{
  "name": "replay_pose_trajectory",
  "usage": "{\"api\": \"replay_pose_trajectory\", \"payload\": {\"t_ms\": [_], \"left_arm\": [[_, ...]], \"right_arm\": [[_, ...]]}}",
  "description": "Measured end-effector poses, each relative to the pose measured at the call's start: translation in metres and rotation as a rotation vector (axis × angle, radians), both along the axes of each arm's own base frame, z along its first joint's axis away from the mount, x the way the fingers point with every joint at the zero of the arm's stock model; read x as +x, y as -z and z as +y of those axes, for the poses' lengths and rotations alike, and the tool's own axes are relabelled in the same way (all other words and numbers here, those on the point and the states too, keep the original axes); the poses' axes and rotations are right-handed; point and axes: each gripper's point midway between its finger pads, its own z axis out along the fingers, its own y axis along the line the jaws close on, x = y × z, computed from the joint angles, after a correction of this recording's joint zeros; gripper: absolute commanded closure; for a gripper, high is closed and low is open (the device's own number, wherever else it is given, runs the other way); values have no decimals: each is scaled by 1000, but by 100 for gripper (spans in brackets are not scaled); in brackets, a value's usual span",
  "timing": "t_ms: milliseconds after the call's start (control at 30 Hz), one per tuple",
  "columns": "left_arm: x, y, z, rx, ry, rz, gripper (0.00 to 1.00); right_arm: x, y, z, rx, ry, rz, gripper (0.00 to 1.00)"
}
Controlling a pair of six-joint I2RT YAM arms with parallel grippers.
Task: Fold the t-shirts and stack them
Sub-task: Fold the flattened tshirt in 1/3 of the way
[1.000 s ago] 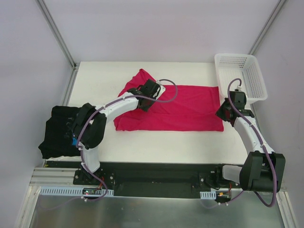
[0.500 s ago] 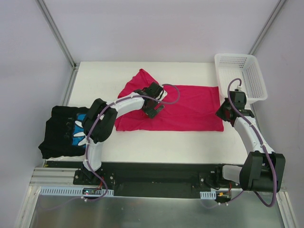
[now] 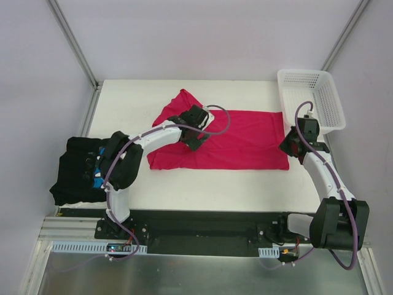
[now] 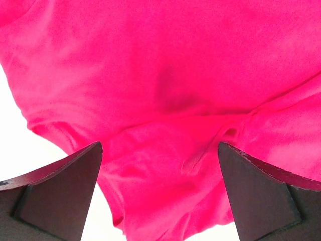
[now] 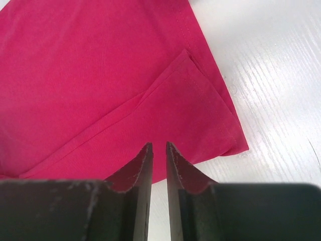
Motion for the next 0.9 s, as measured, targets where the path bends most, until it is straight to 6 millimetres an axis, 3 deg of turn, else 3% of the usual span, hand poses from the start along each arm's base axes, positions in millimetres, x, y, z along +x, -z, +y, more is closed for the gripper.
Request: {"api": "replay_pose_trajectory", "payload": {"t_ms": [67, 200, 333, 500, 600, 733, 800, 833, 900], "left_arm": [[-5, -5, 9, 12, -16, -15, 3], [-22, -12, 36, 39, -84, -44, 9], [-57, -17, 54, -17, -137, -16, 12], [-73, -23, 54, -87, -158, 8, 17], [-70, -10, 48, -77, -156, 44, 23], [-61, 13, 34, -61, -146, 97, 40], [-55, 23, 26, -60, -135, 115, 54], [-52, 26, 23, -56, -130, 120, 68], [-46, 31, 17, -56, -120, 126, 76]], "right_arm": [[0, -2, 0, 0, 0, -6, 81], [0, -4, 1, 4, -4, -12, 93], [0, -4, 2, 9, -9, -14, 99], [1, -1, 7, 30, -23, -18, 99], [-1, 1, 10, 45, -34, -16, 99], [-1, 1, 11, 50, -39, -15, 99], [-1, 1, 11, 50, -39, -15, 99], [-1, 1, 11, 50, -39, -15, 99], [-1, 1, 11, 49, -39, -15, 99]]}}
